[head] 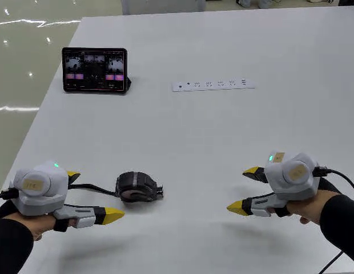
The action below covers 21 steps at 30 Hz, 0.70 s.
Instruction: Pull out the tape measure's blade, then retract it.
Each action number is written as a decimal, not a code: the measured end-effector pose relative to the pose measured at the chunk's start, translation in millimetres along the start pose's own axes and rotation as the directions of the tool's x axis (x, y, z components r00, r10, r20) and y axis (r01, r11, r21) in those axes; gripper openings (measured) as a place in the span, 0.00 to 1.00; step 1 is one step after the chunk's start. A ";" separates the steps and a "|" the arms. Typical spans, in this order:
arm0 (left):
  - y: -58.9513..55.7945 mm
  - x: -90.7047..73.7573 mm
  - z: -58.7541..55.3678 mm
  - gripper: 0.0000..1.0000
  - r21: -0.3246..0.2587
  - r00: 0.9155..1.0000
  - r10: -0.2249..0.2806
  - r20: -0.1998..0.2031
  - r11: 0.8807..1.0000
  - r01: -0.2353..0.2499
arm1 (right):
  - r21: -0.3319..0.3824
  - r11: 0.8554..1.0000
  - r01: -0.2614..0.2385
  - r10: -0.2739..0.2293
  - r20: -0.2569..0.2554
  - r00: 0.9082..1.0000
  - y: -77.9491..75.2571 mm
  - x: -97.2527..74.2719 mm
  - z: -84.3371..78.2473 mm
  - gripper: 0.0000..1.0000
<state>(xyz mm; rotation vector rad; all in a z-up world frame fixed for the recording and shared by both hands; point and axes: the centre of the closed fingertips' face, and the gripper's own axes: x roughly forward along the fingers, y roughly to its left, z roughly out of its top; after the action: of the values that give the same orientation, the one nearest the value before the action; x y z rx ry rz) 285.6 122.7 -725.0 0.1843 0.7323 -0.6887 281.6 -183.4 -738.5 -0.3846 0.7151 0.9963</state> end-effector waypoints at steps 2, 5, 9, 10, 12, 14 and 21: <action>0.5 -3.3 -0.5 0.99 -0.004 1.000 -0.004 0.001 1.000 0.004 | 0.013 1.000 0.014 -0.014 0.010 1.000 -4.5 -7.3 -5.4 0.60; 1.0 -7.3 -0.4 0.99 0.003 1.000 -0.008 -0.001 1.000 0.008 | 0.029 0.999 0.031 -0.031 0.002 1.000 -9.4 -17.2 -17.4 0.62; 2.8 -11.9 -1.0 0.99 0.001 1.000 -0.010 -0.001 1.000 0.010 | 0.057 0.997 0.053 -0.053 -0.007 0.999 -17.7 -32.6 -34.1 0.65; 3.4 -12.8 -1.8 0.99 -0.001 1.000 -0.011 -0.001 1.000 0.011 | 0.062 0.996 0.060 -0.059 -0.008 0.998 -20.1 -37.9 -38.9 0.65; 3.7 -14.4 -3.9 0.99 0.000 1.000 -0.013 -0.002 1.000 0.013 | 0.066 0.995 0.068 -0.067 -0.010 0.998 -24.0 -46.4 -47.1 0.67; 3.7 -15.5 -6.1 0.99 -0.003 1.000 -0.016 -0.004 1.000 0.016 | 0.069 0.995 0.075 -0.074 -0.017 0.997 -26.4 -52.4 -53.0 0.69; 10.1 -21.5 -12.1 0.99 -0.009 1.000 -0.002 -0.011 1.000 0.002 | 0.078 0.992 0.095 -0.093 -0.028 0.995 -30.5 -73.5 -67.3 0.74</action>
<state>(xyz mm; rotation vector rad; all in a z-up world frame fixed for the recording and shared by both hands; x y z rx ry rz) 273.8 146.1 -720.3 0.1791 0.7459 -0.6867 257.8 -284.9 -735.7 -0.3590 0.7495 0.8729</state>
